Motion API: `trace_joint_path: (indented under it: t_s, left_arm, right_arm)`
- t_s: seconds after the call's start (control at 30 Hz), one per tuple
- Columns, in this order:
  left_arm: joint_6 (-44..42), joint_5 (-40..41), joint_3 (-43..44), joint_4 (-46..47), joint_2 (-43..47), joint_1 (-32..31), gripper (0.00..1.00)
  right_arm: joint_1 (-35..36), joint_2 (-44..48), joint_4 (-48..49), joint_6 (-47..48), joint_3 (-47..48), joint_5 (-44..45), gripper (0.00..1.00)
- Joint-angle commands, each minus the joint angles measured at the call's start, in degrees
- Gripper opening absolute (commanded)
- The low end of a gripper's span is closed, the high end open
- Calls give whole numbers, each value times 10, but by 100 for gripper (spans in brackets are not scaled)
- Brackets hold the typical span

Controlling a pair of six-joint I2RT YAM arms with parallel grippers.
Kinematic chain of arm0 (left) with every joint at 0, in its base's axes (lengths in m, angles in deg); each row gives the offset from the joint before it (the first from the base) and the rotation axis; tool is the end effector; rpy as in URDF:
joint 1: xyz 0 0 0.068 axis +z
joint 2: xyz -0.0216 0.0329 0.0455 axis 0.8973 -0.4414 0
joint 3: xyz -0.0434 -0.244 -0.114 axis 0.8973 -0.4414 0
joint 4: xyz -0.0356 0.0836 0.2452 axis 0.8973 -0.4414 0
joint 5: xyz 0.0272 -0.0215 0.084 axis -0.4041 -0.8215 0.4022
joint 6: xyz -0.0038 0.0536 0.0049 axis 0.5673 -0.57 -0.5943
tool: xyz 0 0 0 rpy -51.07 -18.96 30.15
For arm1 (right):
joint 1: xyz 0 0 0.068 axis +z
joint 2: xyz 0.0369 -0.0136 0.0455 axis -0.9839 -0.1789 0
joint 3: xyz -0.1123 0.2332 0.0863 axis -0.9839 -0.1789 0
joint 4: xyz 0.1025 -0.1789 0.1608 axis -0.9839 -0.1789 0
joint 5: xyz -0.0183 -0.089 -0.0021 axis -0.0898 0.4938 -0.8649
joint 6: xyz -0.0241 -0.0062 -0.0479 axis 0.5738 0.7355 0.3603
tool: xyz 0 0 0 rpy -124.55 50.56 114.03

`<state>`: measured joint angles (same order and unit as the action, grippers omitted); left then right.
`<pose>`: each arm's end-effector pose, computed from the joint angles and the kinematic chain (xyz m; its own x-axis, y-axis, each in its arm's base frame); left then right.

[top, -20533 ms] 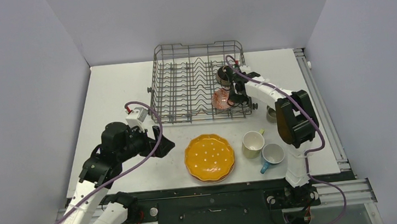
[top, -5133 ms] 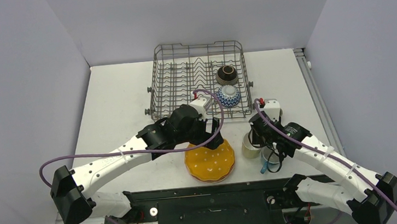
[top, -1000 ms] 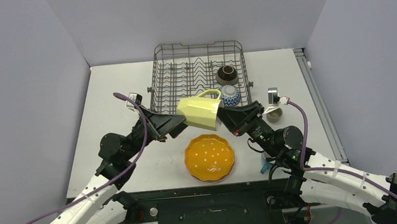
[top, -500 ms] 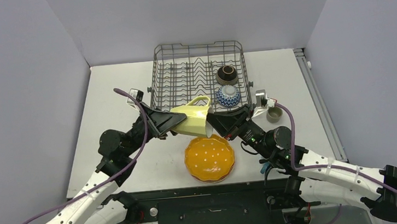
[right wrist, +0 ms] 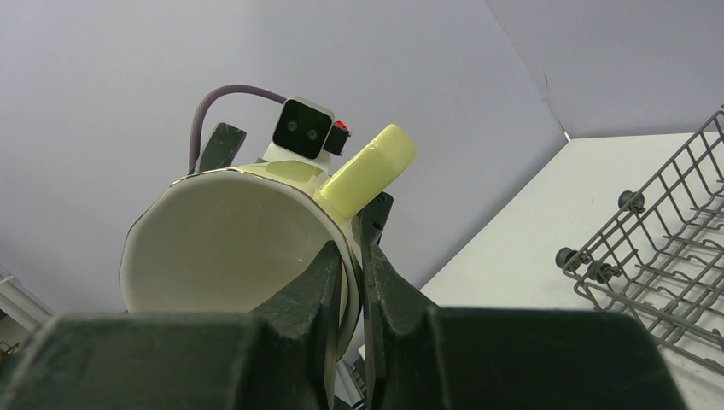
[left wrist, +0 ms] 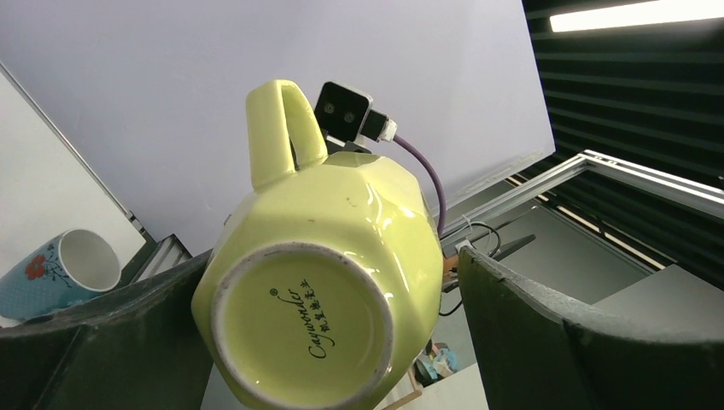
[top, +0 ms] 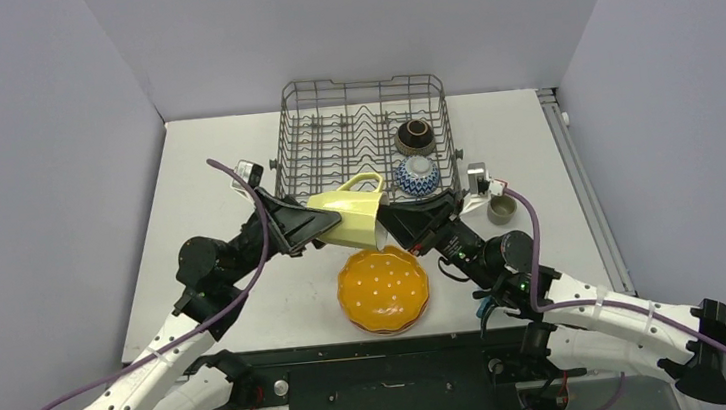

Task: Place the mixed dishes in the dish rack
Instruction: Turn the cup upside down in the dish rack.

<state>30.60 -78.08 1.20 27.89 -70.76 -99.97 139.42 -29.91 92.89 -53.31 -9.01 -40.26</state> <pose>0.1354 -0.1200 0.3746 -0.8325 -0.4743 -0.2863 0.4189 -0.2007 -0.8856 0.1025 0.1708 0.3600 -0.3937 0.6289 -0.6704 -0.7593 0.1886 0.6229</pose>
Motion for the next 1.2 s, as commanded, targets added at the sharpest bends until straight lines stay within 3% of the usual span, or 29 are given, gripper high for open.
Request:
trace_joint_path:
  t_s: [0.0, 0.2, 0.47, 0.6, 0.67, 0.87, 1.17]
  left_arm:
    - [-11, -31, 30, 37, 4, 1, 95]
    - [-16, -37, 30, 37, 3, 1, 80]
    - [-22, -43, 39, 45, -8, 1, 45]
    - [-47, -40, 53, 13, -11, 2, 8]
    - [-54, -43, 61, -1, -13, 7, 0]
    - [-75, -48, 86, -29, -26, 29, 0]
    - [-87, -79, 109, -36, -64, 100, 0]
  right_arm:
    - [2, -1, 106, -9, 41, 11, 0]
    - [1, -4, 110, -13, 38, 10, 0]
    - [2, 6, 56, -12, 36, 10, 0]
    - [1, 18, 9, -8, 41, 12, 17]
    - [1, 31, -10, -4, 40, 20, 25]
    - [1, 77, -72, 18, 31, 52, 46]
    - [1, 150, -176, 55, 26, 117, 52]
